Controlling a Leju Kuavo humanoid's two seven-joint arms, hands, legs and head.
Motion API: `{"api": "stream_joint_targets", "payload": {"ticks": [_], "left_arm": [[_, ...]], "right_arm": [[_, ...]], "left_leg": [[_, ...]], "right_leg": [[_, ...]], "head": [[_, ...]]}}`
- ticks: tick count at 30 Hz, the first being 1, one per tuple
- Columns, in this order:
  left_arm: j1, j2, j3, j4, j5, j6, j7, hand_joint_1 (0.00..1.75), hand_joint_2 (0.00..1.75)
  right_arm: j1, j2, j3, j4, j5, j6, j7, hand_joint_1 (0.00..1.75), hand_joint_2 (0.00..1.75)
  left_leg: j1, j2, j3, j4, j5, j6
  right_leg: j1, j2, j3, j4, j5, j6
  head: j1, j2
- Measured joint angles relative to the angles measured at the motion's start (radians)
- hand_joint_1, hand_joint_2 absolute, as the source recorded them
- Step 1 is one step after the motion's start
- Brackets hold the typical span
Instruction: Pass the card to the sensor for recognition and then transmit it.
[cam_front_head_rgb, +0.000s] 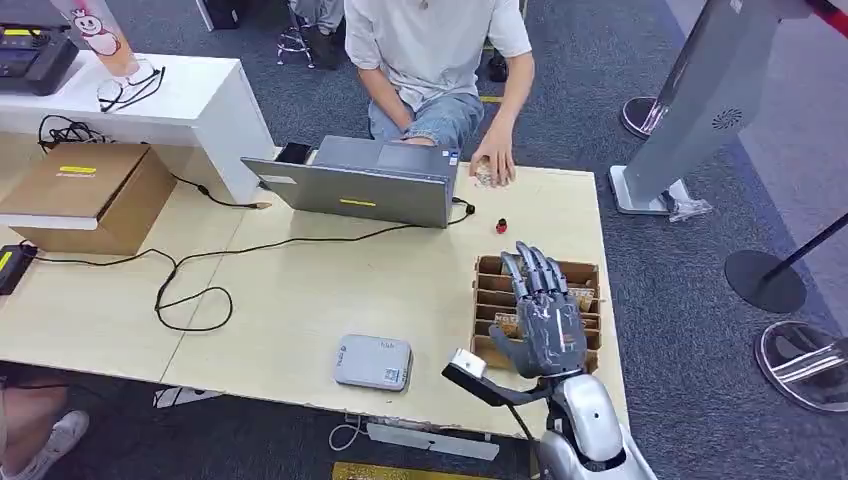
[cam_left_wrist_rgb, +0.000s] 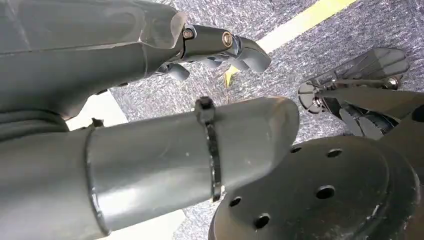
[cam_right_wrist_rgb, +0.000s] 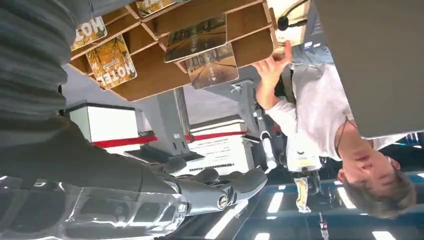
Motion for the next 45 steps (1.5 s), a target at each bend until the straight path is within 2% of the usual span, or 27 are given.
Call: {"api": "stream_joint_targets", "payload": {"ticks": [17,23,45], "left_arm": [[-0.004,-0.001,0.0,0.0,-0.003,0.0,0.0,0.0,0.0],[-0.012,-0.001,0.001,0.0,-0.011,-0.002,0.0,0.0,0.0],[-0.015,-0.006,0.031,0.0,-0.026,-0.01,0.011,0.0,0.0]], "right_arm": [[-0.004,0.0,0.0,0.0,0.0,0.014,0.004,0.0,1.75],[-0.021,0.0,0.0,0.003,0.003,0.059,0.023,0.0,1.75],[-0.075,0.0,-0.025,0.073,0.076,0.132,0.087,0.0,1.75]], "left_leg": [[0.0,0.0,0.0,0.0,0.0,0.0],[0.0,0.0,0.0,0.0,0.0,0.0],[0.0,0.0,0.0,0.0,0.0,0.0]], "right_leg": [[0.0,0.0,0.0,0.0,0.0,0.0],[0.0,0.0,0.0,0.0,0.0,0.0],[0.0,0.0,0.0,0.0,0.0,0.0]], "head": [[0.0,0.0],[0.0,0.0],[0.0,0.0]]}}
